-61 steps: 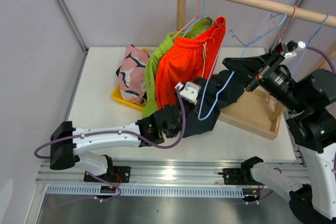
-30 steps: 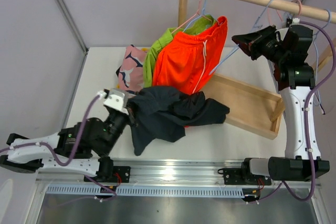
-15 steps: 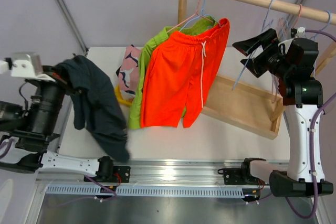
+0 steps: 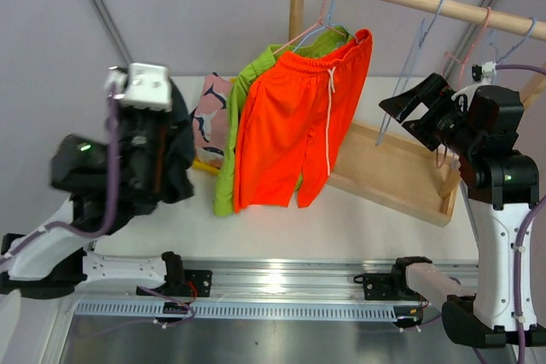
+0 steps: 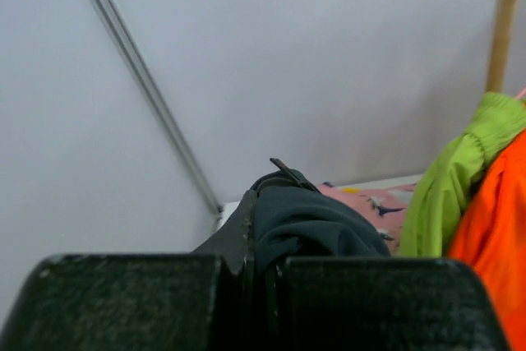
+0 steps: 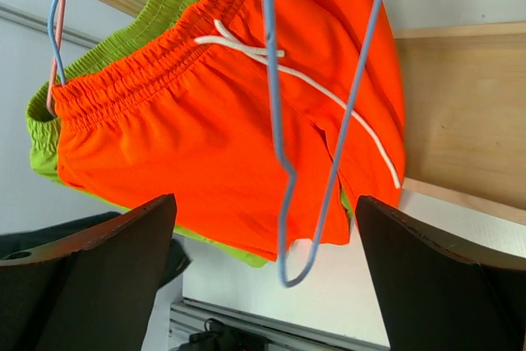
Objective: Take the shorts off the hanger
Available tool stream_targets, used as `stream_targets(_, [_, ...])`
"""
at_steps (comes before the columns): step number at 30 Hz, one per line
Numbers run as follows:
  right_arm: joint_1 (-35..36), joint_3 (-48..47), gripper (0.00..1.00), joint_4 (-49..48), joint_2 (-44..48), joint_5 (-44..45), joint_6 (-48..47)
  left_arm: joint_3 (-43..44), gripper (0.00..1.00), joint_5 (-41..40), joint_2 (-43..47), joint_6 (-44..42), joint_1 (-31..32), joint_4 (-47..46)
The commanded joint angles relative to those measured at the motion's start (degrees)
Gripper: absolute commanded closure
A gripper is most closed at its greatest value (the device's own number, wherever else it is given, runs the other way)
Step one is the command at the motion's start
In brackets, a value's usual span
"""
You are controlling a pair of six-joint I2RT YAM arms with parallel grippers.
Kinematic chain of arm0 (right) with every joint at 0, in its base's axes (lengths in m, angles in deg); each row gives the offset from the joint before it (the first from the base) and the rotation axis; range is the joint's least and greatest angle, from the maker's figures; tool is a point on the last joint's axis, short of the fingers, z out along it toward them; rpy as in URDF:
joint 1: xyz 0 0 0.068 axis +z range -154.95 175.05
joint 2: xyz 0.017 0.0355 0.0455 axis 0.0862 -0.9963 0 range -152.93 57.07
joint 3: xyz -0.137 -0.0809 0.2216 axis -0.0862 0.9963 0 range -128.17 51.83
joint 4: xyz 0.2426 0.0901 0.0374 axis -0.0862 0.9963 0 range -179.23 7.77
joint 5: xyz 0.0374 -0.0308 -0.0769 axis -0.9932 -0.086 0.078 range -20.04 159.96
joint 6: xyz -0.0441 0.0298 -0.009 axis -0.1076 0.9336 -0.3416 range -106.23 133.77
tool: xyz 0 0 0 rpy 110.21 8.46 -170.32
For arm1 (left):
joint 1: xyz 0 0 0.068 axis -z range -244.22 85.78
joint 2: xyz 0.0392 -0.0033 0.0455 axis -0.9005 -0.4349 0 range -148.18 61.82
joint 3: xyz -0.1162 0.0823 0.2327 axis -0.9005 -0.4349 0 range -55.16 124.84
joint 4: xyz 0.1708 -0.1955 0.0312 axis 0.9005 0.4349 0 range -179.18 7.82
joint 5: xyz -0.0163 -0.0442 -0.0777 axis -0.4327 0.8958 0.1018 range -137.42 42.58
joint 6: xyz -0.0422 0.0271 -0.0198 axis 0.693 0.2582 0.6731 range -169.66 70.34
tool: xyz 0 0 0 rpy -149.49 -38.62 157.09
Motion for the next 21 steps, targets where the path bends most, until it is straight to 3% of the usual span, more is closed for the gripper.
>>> stream_targets(1, [0.20, -0.64, 0.01, 2.03, 1.21, 0.78, -4.08, 4.68, 1.00, 13.30, -3.63, 19.15, -10.70, 23.29])
stream_targets(2, [0.20, -0.29, 0.01, 2.12, 1.82, 0.35, -4.26, 7.05, 1.00, 16.76, -5.21, 22.35, -18.65, 28.64])
stream_targets(5, [0.20, 1.29, 0.01, 2.47, 2.70, -0.10, -5.05, 13.73, 1.00, 25.81, -8.46, 29.14, -32.64, 32.37])
stream_targets(11, [-0.15, 1.56, 0.01, 4.75, 4.38, 0.43, -7.51, 26.92, 1.00, 33.91, -17.43, 36.17, -49.98, 36.15])
stream_targets(17, [-0.32, 1.47, 0.01, 6.25, 5.26, -0.01, -8.74, 36.68, 1.00, 38.84, -25.25, 42.85, -58.35, 41.07])
stream_targets(21, [-0.41, 2.52, 0.01, 6.08, 5.96, -0.09, -8.92, 41.87, 1.00, 44.03, -30.79, 45.75, -59.16, 41.87])
